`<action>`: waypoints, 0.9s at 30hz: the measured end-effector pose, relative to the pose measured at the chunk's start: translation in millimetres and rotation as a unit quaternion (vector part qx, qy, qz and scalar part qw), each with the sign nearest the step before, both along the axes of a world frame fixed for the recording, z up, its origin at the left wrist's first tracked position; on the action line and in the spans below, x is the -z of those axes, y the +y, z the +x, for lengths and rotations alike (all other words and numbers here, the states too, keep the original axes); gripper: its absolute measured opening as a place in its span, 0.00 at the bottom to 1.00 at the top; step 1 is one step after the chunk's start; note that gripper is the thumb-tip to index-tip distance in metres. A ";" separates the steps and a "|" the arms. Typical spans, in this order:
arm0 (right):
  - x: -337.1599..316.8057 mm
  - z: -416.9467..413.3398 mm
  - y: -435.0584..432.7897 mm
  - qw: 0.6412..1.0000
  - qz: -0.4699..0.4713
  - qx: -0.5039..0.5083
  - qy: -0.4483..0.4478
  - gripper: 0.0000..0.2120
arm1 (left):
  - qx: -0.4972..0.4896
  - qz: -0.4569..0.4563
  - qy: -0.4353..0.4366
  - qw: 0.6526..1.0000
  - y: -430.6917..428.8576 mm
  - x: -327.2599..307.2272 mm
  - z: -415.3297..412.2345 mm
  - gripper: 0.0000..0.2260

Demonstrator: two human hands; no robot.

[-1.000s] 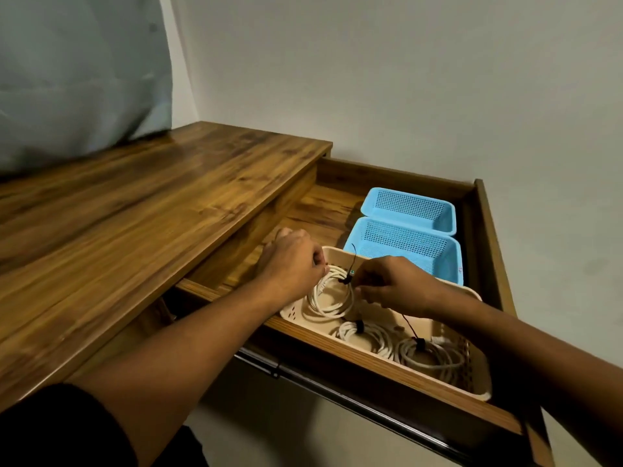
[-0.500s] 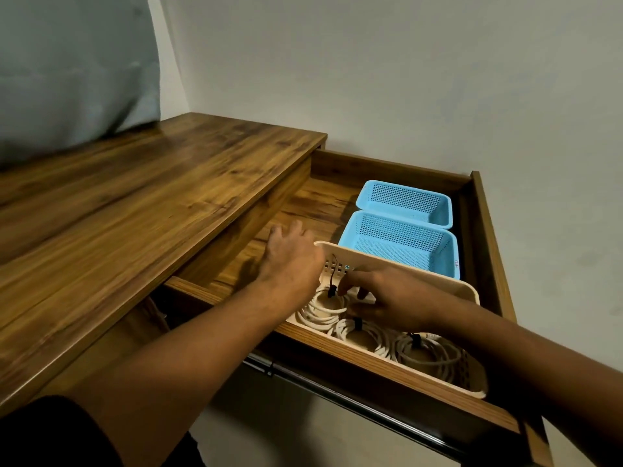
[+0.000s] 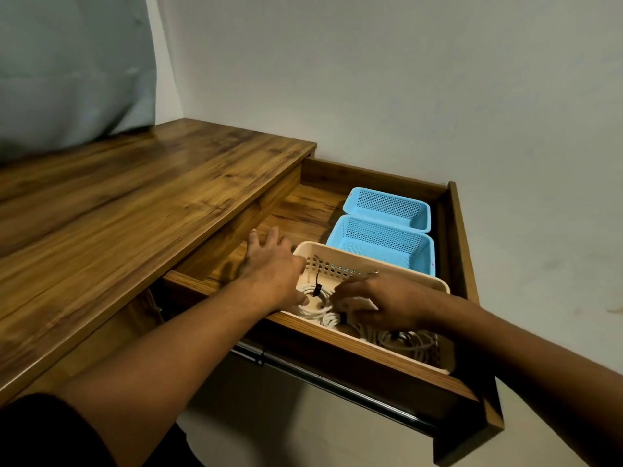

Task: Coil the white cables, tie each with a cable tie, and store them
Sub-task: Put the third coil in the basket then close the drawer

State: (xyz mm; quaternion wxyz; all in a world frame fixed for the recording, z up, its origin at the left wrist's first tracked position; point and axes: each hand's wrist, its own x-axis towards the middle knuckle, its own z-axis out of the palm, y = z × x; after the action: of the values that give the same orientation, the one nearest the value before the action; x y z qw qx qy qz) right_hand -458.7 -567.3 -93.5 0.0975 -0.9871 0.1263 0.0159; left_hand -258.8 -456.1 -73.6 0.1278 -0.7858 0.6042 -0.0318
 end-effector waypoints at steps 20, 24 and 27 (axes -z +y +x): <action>-19.6 -181.3 -5.1 0.940 -0.033 0.332 -0.072 0.25 | 0.382 -0.033 0.152 0.911 28.1 -18.1 -194.8 0.31; 1.9 -178.8 -4.7 0.936 -0.005 0.350 -0.028 0.30 | 0.380 -0.005 0.141 0.914 28.1 -1.8 -200.2 0.32; 11.1 -172.1 -6.3 0.936 0.007 0.351 -0.010 0.33 | 0.391 -0.023 0.132 0.911 26.9 3.8 -195.6 0.31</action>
State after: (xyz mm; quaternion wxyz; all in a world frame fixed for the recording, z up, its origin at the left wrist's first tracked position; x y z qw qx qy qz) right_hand -630.8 -573.6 -104.6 0.1048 -0.8793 0.4637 -0.0279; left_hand -454.3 -429.2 -77.4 0.0064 -0.4864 0.8736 0.0108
